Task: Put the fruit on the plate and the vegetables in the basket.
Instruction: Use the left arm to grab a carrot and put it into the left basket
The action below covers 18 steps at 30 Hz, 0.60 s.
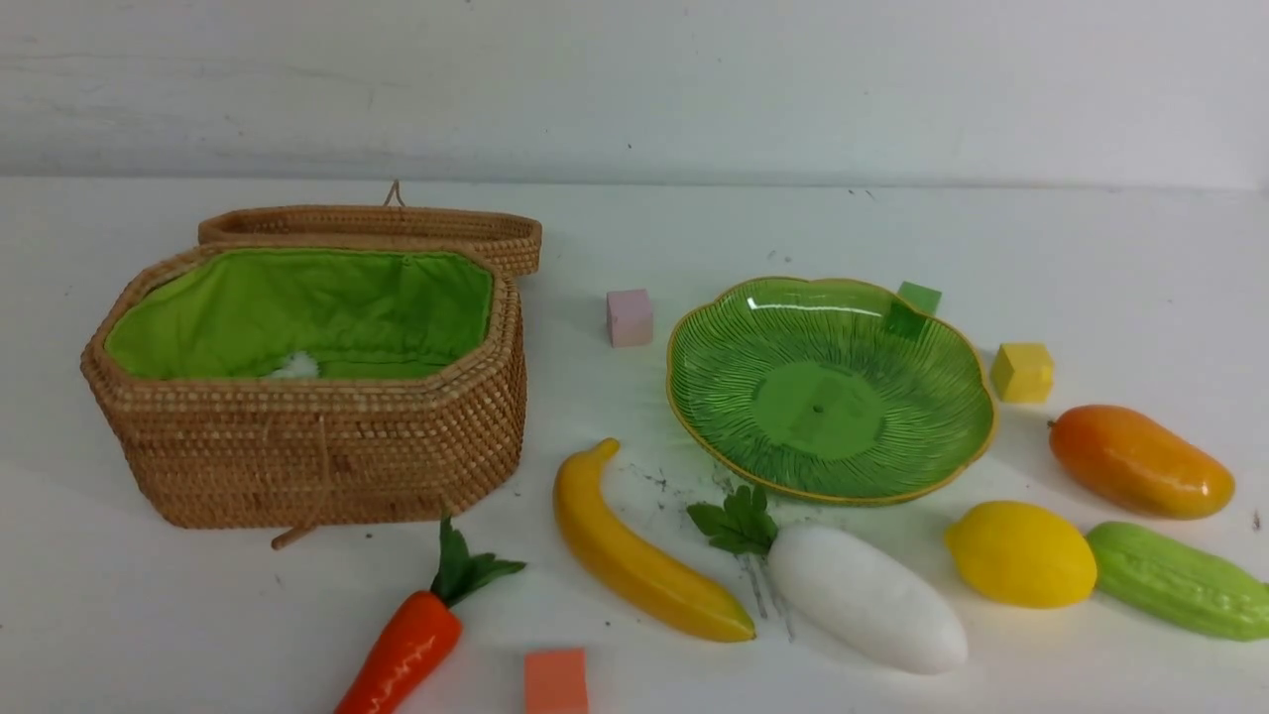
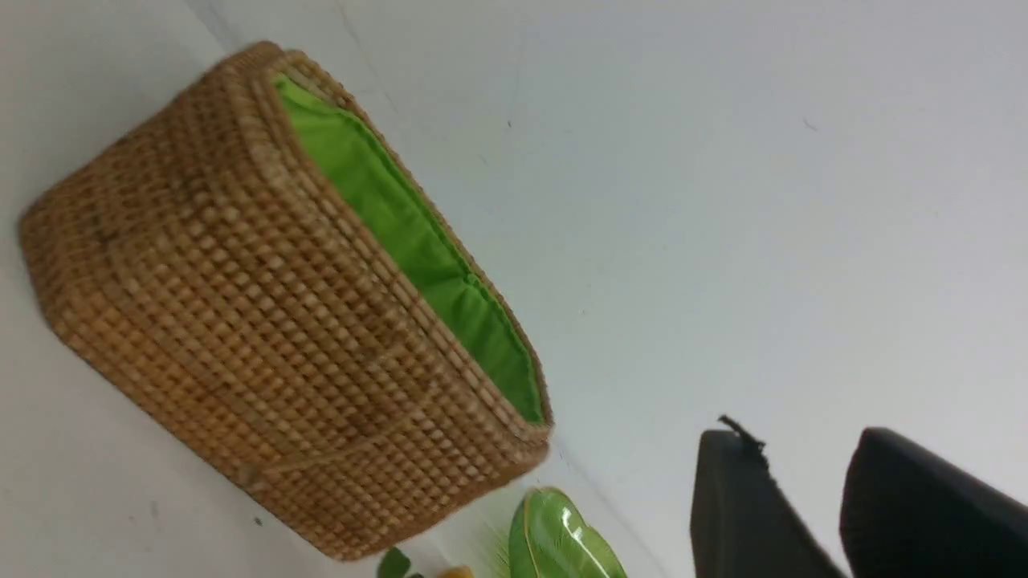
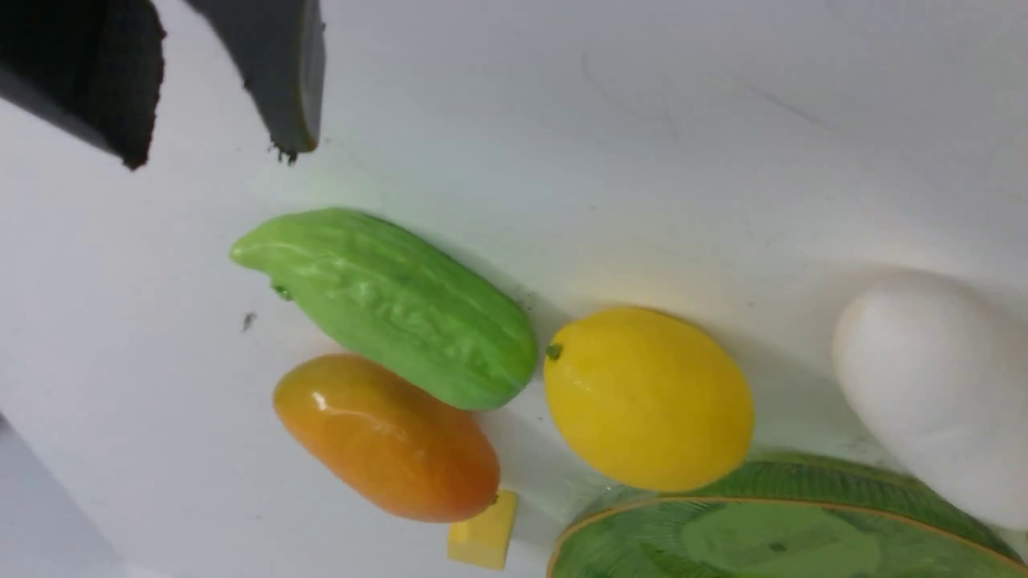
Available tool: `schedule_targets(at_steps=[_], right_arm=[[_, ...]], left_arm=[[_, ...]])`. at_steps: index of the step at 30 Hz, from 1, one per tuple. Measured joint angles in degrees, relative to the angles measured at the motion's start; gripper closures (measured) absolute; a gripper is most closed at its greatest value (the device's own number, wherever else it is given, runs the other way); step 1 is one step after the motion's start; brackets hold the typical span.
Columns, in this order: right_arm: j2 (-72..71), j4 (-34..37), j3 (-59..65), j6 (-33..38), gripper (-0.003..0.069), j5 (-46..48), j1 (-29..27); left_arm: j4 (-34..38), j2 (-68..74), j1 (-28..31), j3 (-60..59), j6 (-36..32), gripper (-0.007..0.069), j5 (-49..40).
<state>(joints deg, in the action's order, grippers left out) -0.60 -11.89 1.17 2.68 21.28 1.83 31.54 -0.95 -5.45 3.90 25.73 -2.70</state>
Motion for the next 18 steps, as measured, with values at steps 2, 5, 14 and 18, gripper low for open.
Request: schedule_targets(at_steps=[2,5,14,18], right_arm=[[0.0,0.7,0.3,-2.0,0.0418,-1.8,0.1],[0.0,7.3,0.4,-8.4,0.0418,-5.5,0.1],[0.0,21.8,0.4,-25.8,0.0418,-15.3,0.1],[0.0,23.0,0.4,-26.7,0.0418,-19.8,0.1]], left_arm=[[-1.2,0.3,0.0,4.7,-1.8,0.0546,-5.3],[-4.0,4.2,0.0,12.3,-5.7,0.0638,-14.4],[-7.6,25.7,0.0,30.7,-16.9,0.0638,-34.1],[-7.4,31.9,0.0,31.7,-18.8,0.0638,-34.3]])
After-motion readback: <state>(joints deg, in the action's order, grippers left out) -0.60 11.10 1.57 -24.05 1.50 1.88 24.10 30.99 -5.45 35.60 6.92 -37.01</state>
